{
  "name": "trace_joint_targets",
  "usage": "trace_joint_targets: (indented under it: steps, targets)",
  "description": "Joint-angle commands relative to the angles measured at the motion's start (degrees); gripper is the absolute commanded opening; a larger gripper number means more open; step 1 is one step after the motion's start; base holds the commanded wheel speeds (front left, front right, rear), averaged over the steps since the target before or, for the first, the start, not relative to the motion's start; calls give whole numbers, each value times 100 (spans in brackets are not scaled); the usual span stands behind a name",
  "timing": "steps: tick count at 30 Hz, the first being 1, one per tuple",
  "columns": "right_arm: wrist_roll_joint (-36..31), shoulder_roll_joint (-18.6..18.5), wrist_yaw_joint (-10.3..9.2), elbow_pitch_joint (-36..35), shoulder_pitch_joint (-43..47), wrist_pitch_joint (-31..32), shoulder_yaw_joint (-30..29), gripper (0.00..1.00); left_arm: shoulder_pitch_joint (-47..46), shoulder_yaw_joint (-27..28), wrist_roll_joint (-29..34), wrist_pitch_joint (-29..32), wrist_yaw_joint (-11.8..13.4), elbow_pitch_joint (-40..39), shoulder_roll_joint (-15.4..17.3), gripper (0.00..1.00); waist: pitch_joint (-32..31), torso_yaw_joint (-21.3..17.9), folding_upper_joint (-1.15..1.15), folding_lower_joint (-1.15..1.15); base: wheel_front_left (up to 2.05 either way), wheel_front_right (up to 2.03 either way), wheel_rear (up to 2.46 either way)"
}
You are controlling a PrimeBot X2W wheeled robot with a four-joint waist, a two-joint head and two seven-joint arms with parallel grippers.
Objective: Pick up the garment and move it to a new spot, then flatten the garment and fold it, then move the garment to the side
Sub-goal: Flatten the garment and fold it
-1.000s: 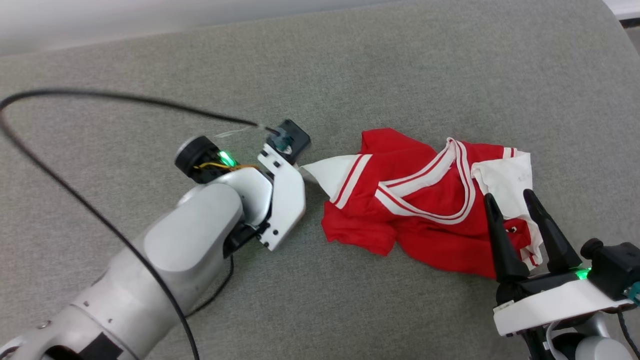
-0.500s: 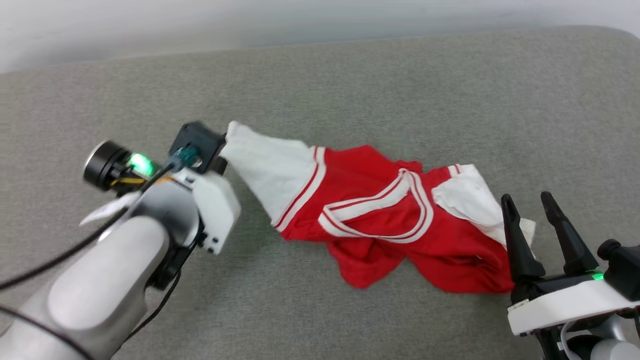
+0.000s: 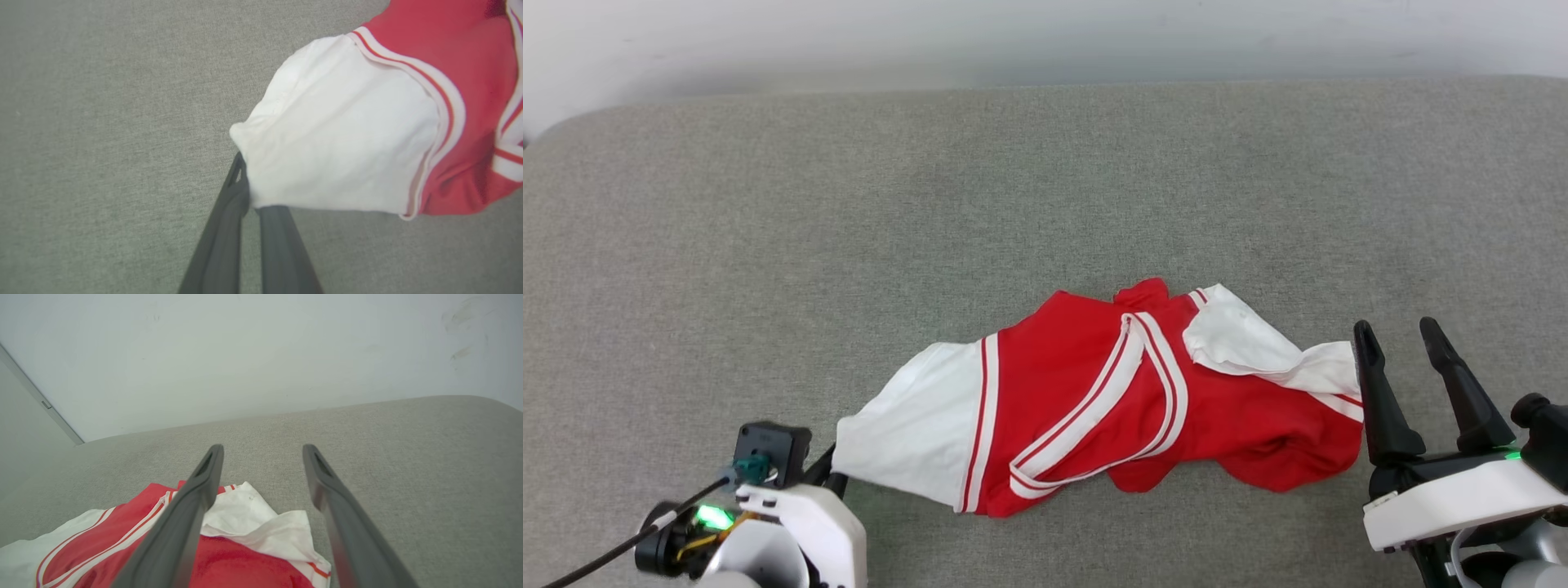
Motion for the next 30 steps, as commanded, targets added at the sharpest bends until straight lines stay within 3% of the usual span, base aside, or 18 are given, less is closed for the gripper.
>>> trace_joint_targets:
  steps: [1,6,7,8,9,23,30]
  targets:
    - [-33,0,-2,-32,24,10,-9,100,86,62,-70,-77,9,82,-35,0,-13,7,0,0,0,0,0]
    - [-54,0,-2,-88,61,78,-59,100,268,64,-328,-315,-200,487,-312,0,-64,26,0,0,0,0,0]
    - [-57,1,-2,-102,75,85,-73,100,250,74,-364,-364,-246,547,-358,15,-78,33,0,0,0,0,0]
    - [-57,1,-2,-108,95,100,-92,100,216,95,-379,-411,-268,588,-409,73,-100,43,0,0,0,0,0]
    - [-60,0,-2,-119,119,105,-109,100,174,110,-351,-468,-274,623,-416,100,-123,52,0,0,0,0,0]
    - [22,1,-2,-188,360,310,-507,100,-39,673,144,-1871,121,119,-574,100,-381,165,0,0,0,0,0]
    - [-23,1,-2,73,332,1109,-617,100,-1,910,516,-2071,155,-397,-777,100,-378,252,0,0,0,0,0]
